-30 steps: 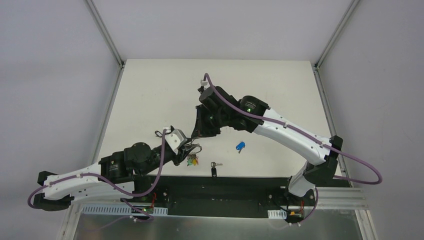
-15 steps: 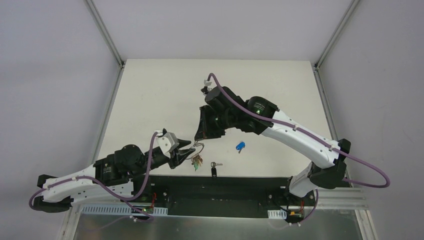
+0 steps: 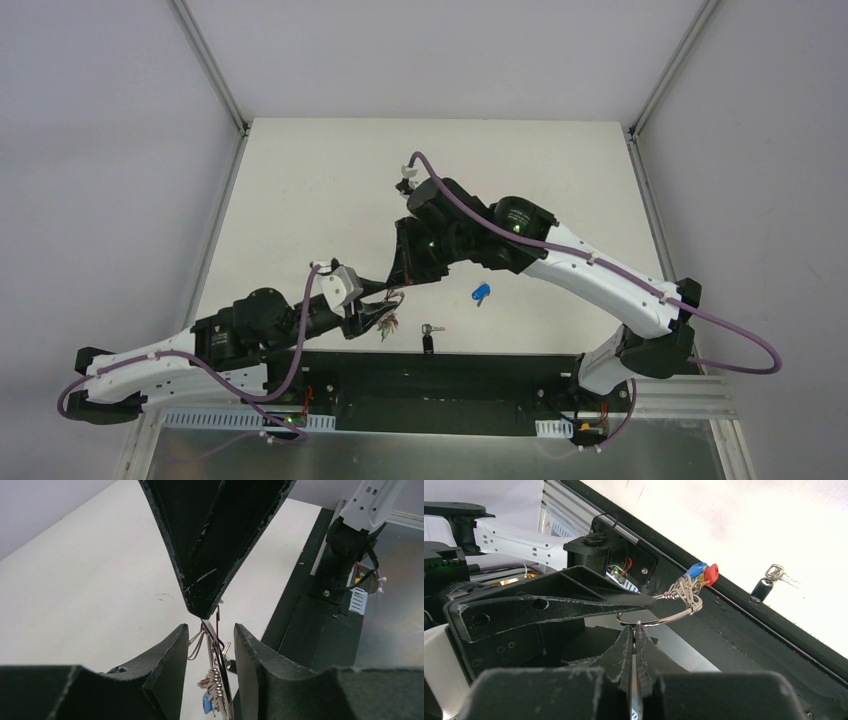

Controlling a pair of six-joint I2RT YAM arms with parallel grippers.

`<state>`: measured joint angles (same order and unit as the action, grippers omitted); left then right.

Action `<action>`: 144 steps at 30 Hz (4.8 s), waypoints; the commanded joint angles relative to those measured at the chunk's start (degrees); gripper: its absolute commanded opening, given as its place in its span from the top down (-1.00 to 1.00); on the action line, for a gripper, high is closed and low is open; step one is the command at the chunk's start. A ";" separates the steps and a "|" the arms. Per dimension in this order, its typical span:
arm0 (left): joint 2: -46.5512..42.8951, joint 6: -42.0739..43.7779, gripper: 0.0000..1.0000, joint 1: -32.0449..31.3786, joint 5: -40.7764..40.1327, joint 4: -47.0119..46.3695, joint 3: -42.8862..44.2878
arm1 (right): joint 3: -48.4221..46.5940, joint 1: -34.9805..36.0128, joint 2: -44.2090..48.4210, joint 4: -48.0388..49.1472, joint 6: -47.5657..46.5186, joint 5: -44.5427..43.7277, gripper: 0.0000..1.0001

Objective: Put the keys on the keyring

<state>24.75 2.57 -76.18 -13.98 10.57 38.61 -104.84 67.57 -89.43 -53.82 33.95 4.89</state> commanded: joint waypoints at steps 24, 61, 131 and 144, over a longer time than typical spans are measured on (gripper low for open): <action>-1.20 -4.28 1.00 -0.46 -3.56 -7.06 -0.47 | 0.07 1.55 3.64 2.59 -1.84 0.45 1.00; -7.00 -9.85 1.00 -0.46 -19.55 -7.11 -1.26 | 11.75 13.39 9.15 9.39 -8.90 -3.57 1.00; -4.54 -6.59 1.00 -0.48 -26.76 -2.27 -3.21 | 60.08 -1.22 3.56 43.26 20.08 -11.59 0.18; -4.51 -6.38 1.00 -0.48 -27.28 -2.22 -3.48 | 60.96 -1.27 1.89 45.39 21.95 -11.31 0.40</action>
<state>20.27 -3.51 -76.79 -39.72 9.93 35.09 -44.16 66.39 -86.89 -9.85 54.46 -6.59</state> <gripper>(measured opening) 0.033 0.314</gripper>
